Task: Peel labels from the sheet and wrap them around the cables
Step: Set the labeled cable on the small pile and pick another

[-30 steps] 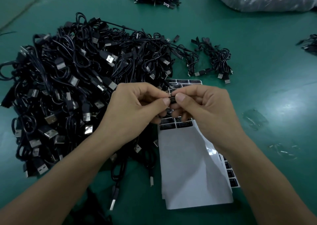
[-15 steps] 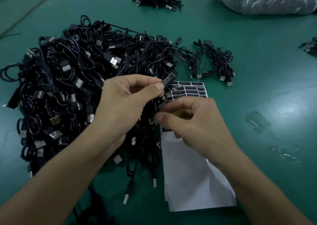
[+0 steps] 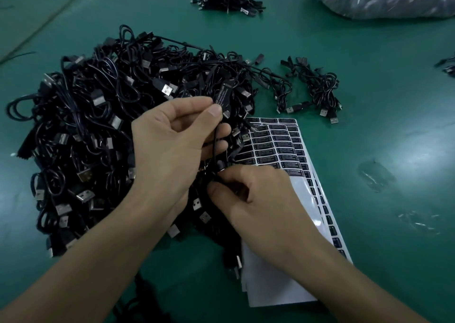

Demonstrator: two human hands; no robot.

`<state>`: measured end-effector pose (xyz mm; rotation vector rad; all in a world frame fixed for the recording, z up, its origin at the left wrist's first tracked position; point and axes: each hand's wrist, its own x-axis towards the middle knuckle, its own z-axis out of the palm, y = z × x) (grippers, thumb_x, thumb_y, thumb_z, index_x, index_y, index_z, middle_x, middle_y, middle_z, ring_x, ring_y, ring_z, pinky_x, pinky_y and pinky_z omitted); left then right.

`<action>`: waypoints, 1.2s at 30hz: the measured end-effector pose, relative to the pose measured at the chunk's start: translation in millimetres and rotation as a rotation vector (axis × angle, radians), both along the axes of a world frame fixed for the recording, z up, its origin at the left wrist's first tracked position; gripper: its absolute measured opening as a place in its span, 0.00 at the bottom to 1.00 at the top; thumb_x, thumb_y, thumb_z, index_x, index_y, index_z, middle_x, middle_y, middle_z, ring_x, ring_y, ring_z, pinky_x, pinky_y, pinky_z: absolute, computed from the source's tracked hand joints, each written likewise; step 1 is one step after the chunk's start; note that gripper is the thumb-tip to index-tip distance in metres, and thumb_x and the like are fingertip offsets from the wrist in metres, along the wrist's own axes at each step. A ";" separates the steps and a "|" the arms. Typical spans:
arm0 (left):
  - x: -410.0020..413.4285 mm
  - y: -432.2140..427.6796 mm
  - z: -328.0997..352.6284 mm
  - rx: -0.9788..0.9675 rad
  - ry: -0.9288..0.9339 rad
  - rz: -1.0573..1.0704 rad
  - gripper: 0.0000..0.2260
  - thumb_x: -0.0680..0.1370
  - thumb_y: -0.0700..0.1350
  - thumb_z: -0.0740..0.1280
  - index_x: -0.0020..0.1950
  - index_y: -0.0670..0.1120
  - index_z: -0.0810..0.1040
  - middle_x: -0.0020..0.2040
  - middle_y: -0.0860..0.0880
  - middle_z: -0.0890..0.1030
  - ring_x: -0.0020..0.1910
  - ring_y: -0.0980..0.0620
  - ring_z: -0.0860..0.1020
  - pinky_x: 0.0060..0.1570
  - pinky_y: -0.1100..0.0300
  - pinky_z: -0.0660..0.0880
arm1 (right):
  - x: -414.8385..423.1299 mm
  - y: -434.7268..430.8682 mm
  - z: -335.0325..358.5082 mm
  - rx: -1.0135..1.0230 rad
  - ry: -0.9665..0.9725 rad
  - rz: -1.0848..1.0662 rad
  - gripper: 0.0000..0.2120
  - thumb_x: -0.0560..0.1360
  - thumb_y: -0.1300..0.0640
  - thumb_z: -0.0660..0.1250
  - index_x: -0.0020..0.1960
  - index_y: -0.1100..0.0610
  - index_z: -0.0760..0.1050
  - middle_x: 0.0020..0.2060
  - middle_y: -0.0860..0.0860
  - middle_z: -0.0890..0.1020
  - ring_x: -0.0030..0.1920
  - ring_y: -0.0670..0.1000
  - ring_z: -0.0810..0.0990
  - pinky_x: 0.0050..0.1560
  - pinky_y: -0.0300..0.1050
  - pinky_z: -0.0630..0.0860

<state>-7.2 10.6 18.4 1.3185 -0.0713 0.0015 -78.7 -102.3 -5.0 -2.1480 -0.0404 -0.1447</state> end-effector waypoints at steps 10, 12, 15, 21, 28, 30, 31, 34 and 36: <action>2.9 0.1 -5.3 -0.047 -0.028 0.013 0.08 0.76 0.33 0.72 0.53 0.42 0.79 0.39 0.48 0.85 0.42 0.46 0.87 0.39 0.58 0.82 | 1.6 -14.1 2.7 0.130 -0.046 -0.068 0.14 0.71 0.53 0.67 0.35 0.64 0.76 0.25 0.55 0.74 0.25 0.51 0.65 0.26 0.48 0.66; 3.3 0.0 -6.0 -0.054 -0.035 0.019 0.08 0.76 0.33 0.72 0.52 0.42 0.79 0.39 0.47 0.85 0.41 0.45 0.87 0.38 0.58 0.82 | 1.2 -14.9 3.8 0.153 -0.048 -0.072 0.14 0.71 0.54 0.67 0.34 0.64 0.74 0.25 0.56 0.71 0.25 0.46 0.63 0.25 0.47 0.64; 3.5 -0.2 -6.6 -0.058 -0.038 0.024 0.08 0.76 0.33 0.72 0.51 0.43 0.78 0.40 0.47 0.84 0.41 0.44 0.87 0.38 0.57 0.82 | 0.9 -15.1 4.7 0.215 -0.024 -0.077 0.07 0.71 0.54 0.67 0.38 0.58 0.78 0.26 0.55 0.75 0.26 0.45 0.66 0.25 0.45 0.66; 4.8 0.7 -7.2 -0.053 -0.016 0.017 0.07 0.78 0.35 0.71 0.51 0.45 0.76 0.44 0.45 0.84 0.42 0.45 0.87 0.37 0.57 0.82 | 4.5 -25.8 9.1 0.215 -0.095 -0.122 0.05 0.73 0.55 0.70 0.40 0.51 0.82 0.27 0.48 0.79 0.26 0.41 0.70 0.26 0.36 0.68; 4.0 1.6 -6.3 -0.025 0.023 -0.029 0.04 0.80 0.36 0.68 0.49 0.45 0.78 0.41 0.47 0.84 0.42 0.45 0.86 0.35 0.58 0.82 | 41.2 -87.6 18.8 -0.118 -0.127 -0.448 0.10 0.79 0.56 0.67 0.40 0.53 0.82 0.33 0.46 0.83 0.26 0.42 0.73 0.26 0.30 0.70; 3.6 1.5 -6.1 -0.015 0.028 -0.038 0.04 0.80 0.35 0.68 0.48 0.44 0.78 0.39 0.47 0.84 0.42 0.46 0.86 0.34 0.58 0.81 | 62.8 -110.0 20.4 -0.210 -0.093 -0.544 0.10 0.79 0.56 0.66 0.46 0.61 0.82 0.33 0.54 0.83 0.33 0.49 0.78 0.37 0.41 0.77; 3.4 1.6 -5.9 -0.009 0.029 -0.046 0.04 0.80 0.35 0.67 0.48 0.44 0.78 0.38 0.47 0.84 0.41 0.46 0.86 0.34 0.58 0.81 | 75.5 -121.3 21.2 -0.234 -0.083 -0.594 0.10 0.79 0.56 0.66 0.48 0.62 0.82 0.38 0.58 0.85 0.40 0.54 0.82 0.44 0.45 0.78; 3.5 1.9 -5.5 0.001 0.032 -0.059 0.04 0.80 0.35 0.67 0.48 0.43 0.78 0.37 0.47 0.84 0.41 0.46 0.86 0.34 0.59 0.81 | 114.8 -146.5 27.5 -0.269 -0.073 -0.697 0.10 0.79 0.55 0.67 0.58 0.57 0.81 0.52 0.60 0.82 0.53 0.63 0.80 0.57 0.55 0.79; 4.6 2.3 -5.8 -0.002 0.033 -0.059 0.04 0.80 0.35 0.67 0.48 0.43 0.78 0.37 0.47 0.84 0.41 0.46 0.86 0.34 0.58 0.81 | 137.3 -155.4 30.8 -0.305 -0.058 -0.745 0.11 0.79 0.56 0.68 0.61 0.56 0.79 0.59 0.61 0.78 0.50 0.62 0.78 0.56 0.51 0.77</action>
